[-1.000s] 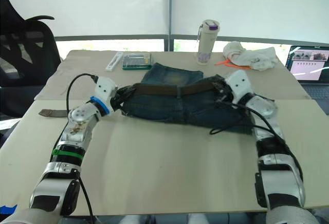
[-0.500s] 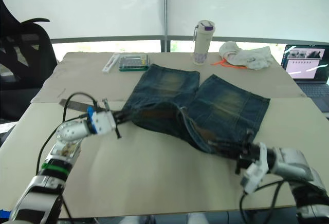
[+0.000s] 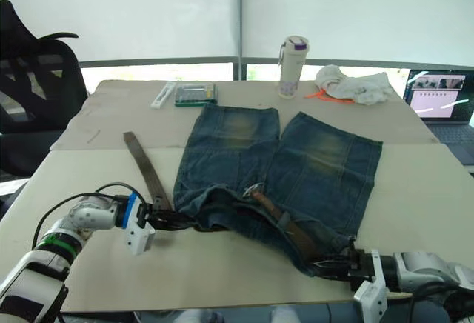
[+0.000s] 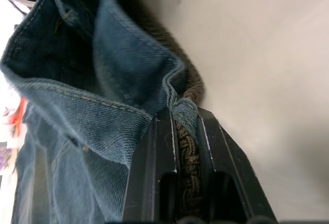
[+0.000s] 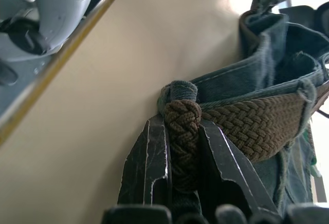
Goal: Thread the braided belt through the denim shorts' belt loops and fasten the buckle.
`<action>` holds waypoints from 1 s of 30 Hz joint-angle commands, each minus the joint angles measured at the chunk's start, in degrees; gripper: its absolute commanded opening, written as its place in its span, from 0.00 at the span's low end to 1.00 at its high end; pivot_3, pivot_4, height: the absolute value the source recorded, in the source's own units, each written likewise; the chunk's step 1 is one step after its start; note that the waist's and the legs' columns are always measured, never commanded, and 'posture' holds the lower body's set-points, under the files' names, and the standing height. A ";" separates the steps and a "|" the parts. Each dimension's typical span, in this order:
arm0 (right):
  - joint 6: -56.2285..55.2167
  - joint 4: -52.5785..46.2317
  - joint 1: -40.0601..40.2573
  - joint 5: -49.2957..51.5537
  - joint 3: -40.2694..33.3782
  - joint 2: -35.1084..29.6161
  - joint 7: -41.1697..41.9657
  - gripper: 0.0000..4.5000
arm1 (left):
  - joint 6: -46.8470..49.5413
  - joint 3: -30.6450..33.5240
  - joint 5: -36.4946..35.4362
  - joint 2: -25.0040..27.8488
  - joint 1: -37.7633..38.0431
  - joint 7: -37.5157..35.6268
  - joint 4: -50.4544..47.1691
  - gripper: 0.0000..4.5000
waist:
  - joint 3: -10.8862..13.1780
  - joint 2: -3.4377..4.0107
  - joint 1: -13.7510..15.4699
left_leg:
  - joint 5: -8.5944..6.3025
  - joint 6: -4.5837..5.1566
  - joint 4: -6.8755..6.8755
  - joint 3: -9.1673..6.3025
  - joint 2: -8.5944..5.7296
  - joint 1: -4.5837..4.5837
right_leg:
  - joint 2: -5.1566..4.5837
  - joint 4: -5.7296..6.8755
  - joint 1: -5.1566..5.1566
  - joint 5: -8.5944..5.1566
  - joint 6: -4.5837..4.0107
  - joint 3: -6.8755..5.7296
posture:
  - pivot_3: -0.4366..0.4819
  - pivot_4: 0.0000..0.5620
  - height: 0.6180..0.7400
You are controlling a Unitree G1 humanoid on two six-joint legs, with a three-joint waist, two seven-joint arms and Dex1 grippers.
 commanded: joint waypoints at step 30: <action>82.21 -1.42 -11.33 25.93 -11.94 12.10 -5.90 0.06 | 45.73 4.18 11.42 -25.82 -18.47 37.10 10.52 0.00 | -0.64 -0.52 1.02 | 0.47 -0.08 0.37 0.08 -0.24 -1.85 | -1.20 -0.66 -1.36 1.20 0.28 -1.62 | 0.48 0.27 0.97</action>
